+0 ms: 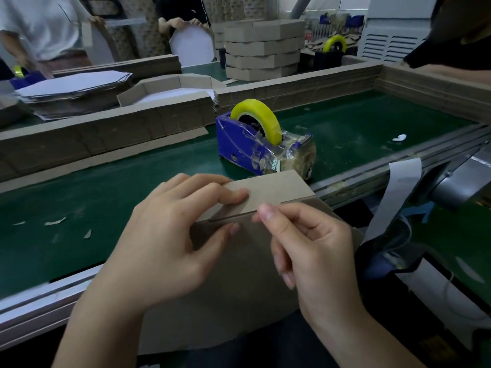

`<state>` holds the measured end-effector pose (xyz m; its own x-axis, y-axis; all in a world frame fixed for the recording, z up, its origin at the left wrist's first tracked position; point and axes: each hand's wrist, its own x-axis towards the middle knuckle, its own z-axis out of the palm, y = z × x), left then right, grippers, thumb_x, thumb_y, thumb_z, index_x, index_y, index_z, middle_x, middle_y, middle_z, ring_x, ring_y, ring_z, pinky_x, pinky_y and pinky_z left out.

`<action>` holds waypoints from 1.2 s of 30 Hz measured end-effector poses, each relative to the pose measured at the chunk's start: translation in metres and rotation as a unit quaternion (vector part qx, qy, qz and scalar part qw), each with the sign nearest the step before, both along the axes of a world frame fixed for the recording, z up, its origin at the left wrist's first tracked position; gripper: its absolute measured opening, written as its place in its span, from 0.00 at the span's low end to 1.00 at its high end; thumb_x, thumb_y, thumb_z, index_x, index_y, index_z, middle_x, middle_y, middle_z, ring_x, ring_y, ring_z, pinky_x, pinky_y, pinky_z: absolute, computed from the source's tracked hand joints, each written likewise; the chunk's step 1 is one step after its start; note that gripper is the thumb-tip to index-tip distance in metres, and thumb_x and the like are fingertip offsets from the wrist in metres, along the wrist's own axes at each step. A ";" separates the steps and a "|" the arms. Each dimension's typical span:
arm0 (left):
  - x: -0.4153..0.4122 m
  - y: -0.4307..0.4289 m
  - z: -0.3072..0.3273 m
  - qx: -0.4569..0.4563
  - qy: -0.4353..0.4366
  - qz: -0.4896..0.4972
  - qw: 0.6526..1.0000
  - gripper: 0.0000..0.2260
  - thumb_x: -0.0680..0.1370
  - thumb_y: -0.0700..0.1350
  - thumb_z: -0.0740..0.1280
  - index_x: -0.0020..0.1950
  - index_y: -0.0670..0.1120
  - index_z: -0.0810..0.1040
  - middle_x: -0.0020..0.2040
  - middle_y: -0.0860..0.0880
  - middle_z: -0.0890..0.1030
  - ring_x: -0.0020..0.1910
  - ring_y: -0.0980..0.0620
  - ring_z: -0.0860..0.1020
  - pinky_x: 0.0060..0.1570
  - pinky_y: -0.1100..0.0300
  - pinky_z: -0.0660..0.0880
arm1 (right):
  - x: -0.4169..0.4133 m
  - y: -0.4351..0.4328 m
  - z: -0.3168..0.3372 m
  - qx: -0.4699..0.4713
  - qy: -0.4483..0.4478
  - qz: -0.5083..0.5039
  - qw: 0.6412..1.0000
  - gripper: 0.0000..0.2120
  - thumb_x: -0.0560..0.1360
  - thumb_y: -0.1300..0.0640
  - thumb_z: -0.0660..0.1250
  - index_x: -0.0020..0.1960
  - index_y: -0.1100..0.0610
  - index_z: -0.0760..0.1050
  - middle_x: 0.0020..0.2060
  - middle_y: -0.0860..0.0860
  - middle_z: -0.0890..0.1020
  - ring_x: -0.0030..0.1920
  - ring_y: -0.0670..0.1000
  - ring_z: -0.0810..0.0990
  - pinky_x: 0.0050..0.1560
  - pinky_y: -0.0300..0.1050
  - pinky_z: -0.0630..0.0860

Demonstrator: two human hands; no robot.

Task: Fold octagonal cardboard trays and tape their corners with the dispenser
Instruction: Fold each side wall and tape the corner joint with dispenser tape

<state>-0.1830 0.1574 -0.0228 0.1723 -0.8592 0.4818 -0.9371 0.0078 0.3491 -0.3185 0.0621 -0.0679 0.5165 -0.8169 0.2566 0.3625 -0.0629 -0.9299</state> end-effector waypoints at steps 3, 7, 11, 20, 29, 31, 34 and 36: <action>0.000 0.000 -0.001 -0.007 0.001 0.002 1.000 0.14 0.73 0.54 0.64 0.53 0.48 0.81 0.57 0.54 0.80 0.54 0.46 0.78 0.50 0.45 0.75 | -0.002 -0.001 0.002 -0.004 -0.011 -0.002 1.000 0.16 0.66 0.44 0.70 0.37 0.58 0.82 0.17 0.49 0.68 0.18 0.42 0.64 0.23 0.30 0.60; -0.001 0.000 -0.001 -0.009 0.007 -0.002 1.000 0.14 0.73 0.54 0.64 0.53 0.48 0.81 0.57 0.54 0.80 0.54 0.46 0.78 0.50 0.45 0.74 | 0.000 0.003 0.000 0.012 0.015 -0.009 1.000 0.12 0.67 0.47 0.73 0.33 0.55 0.82 0.16 0.49 0.67 0.16 0.42 0.62 0.22 0.30 0.59; -0.003 0.002 -0.002 -0.013 0.000 -0.008 1.000 0.14 0.73 0.53 0.65 0.53 0.48 0.81 0.57 0.53 0.80 0.54 0.45 0.78 0.49 0.45 0.74 | -0.001 0.005 -0.001 0.039 0.029 -0.019 0.999 0.11 0.67 0.49 0.72 0.31 0.56 0.82 0.15 0.50 0.67 0.15 0.43 0.61 0.20 0.30 0.58; -0.004 0.004 -0.002 -0.018 0.024 0.002 1.000 0.15 0.72 0.55 0.64 0.57 0.55 0.73 0.55 0.55 0.79 0.54 0.47 0.78 0.49 0.44 0.75 | -0.006 0.004 0.006 0.045 0.045 -0.011 0.998 0.15 0.64 0.47 0.72 0.29 0.58 0.81 0.14 0.52 0.66 0.14 0.44 0.61 0.19 0.32 0.59; 0.000 0.007 0.004 0.053 -0.051 -0.012 0.997 0.17 0.77 0.55 0.60 0.65 0.60 0.76 0.59 0.54 0.76 0.54 0.48 0.75 0.49 0.45 0.74 | -0.012 0.001 0.000 0.041 0.082 0.058 0.994 0.07 0.66 0.50 0.77 0.35 0.53 0.83 0.16 0.49 0.69 0.17 0.45 0.64 0.21 0.36 0.62; 0.000 0.008 0.006 0.070 -0.046 -0.003 0.997 0.19 0.77 0.57 0.59 0.67 0.60 0.75 0.59 0.54 0.76 0.54 0.49 0.75 0.50 0.46 0.74 | -0.014 -0.001 0.000 0.040 0.090 0.072 0.993 0.06 0.66 0.50 0.78 0.36 0.52 0.84 0.17 0.49 0.70 0.17 0.45 0.65 0.21 0.36 0.64; -0.002 0.007 0.012 0.069 0.004 0.002 0.998 0.19 0.77 0.62 0.56 0.65 0.63 0.76 0.58 0.58 0.76 0.57 0.53 0.75 0.54 0.46 0.72 | -0.015 -0.004 -0.001 0.034 0.091 0.077 0.992 0.04 0.70 0.55 0.73 0.37 0.54 0.83 0.16 0.49 0.70 0.17 0.46 0.66 0.22 0.37 0.64; -0.009 0.002 0.013 0.039 0.021 0.029 0.999 0.16 0.77 0.62 0.57 0.56 0.62 0.81 0.54 0.60 0.78 0.56 0.55 0.77 0.55 0.48 0.73 | -0.013 -0.003 -0.001 0.027 0.090 0.081 0.992 0.05 0.72 0.58 0.73 0.37 0.55 0.83 0.16 0.48 0.70 0.16 0.46 0.65 0.21 0.37 0.62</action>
